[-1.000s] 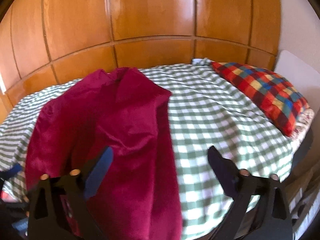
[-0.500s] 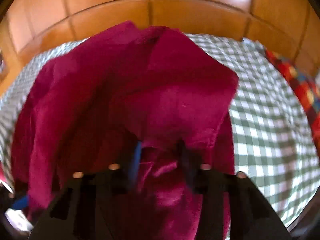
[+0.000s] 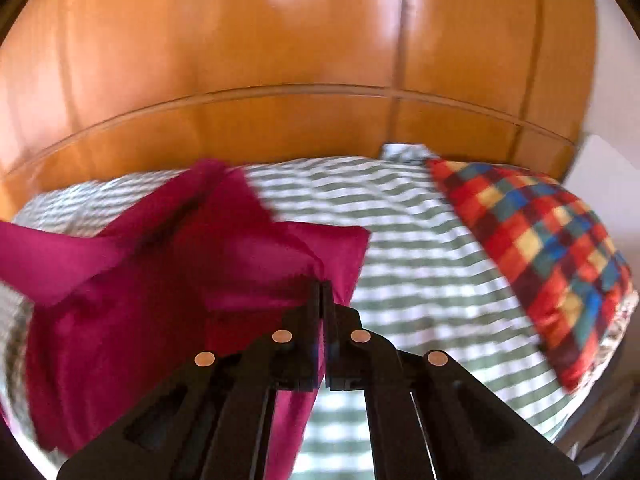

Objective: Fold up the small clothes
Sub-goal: 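Grasp the maroon sweatshirt with the right gripper while the left gripper grasps it too, then lift and shake out the sweatshirt with both grippers, then lay it flat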

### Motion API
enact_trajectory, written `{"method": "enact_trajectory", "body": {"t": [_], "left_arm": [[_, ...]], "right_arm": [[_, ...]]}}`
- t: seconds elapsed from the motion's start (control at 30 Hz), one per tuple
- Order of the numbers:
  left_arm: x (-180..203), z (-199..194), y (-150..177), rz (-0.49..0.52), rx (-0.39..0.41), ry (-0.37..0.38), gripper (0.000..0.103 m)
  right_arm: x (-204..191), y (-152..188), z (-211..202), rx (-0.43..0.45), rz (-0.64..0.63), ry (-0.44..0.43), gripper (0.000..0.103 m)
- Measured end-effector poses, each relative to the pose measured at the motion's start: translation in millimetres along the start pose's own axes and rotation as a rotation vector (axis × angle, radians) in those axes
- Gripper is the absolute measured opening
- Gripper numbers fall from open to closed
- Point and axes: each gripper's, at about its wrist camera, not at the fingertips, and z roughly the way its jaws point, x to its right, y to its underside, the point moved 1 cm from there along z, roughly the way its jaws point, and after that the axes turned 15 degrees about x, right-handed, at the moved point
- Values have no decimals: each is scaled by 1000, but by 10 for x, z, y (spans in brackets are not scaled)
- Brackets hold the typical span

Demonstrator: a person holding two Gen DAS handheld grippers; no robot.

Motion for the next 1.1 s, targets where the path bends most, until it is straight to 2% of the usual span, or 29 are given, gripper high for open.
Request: {"method": "enact_trajectory", "body": {"t": [0.03,0.17,0.23,0.3,0.37,0.4,0.43,0.47,0.5,0.53,0.57,0.6,0.63,0.73,0.83,0.87,0.9,0.97,1.03,1.1], "left_arm": [[-173,145,-112,-13,2,-75,6],[-579,710,-418,-18,-18,-275,6],[-709,931,-509,-44,-38,-344,6],[-805,1189,-587,-28,-57,-441,7],[-861,1325,-624,-13,-73,-536,15],[-869,1377,-636,-5,-83,-557,21],[-875,1433,-636,1,-89,-572,35],[-869,1419,-625,7,-84,-583,43],[-859,1403,-606,18,-79,-581,47],[-831,1375,-585,32,-79,-572,57],[-789,1316,-517,50,-79,-549,59],[-744,1251,-464,60,-86,-519,59],[-686,1169,-381,71,-101,-478,58],[-501,870,28,102,-156,-305,58],[-258,488,599,84,-274,-90,58],[-208,395,730,69,-297,-38,58],[-127,271,909,53,-335,26,58],[30,70,1168,41,-383,101,58],[159,-79,1364,19,-415,168,58],[274,-159,1560,-16,-447,213,58]], "right_arm": [[129,-59,96,-6,14,27,0],[544,-231,549,-50,54,138,0],[707,-297,792,-84,76,172,0],[816,-347,1038,-110,70,224,0],[905,-373,1251,-138,80,259,0],[924,-383,1313,-147,87,274,0],[971,-401,1386,-151,93,286,2],[1008,-430,1437,-152,99,289,6],[1024,-456,1452,-156,104,297,31],[1060,-481,1447,-152,114,308,65],[1094,-506,1397,-132,130,322,76],[1114,-520,1304,-96,146,322,80],[1117,-518,1253,-84,152,307,80],[982,-315,982,-127,141,165,80],[754,29,699,-203,153,-13,79],[627,209,573,-249,152,-92,77],[531,341,480,-280,154,-149,70],[275,682,269,-379,166,-280,62],[58,915,90,-431,162,-364,54],[-183,1118,-98,-456,115,-421,51]]}}
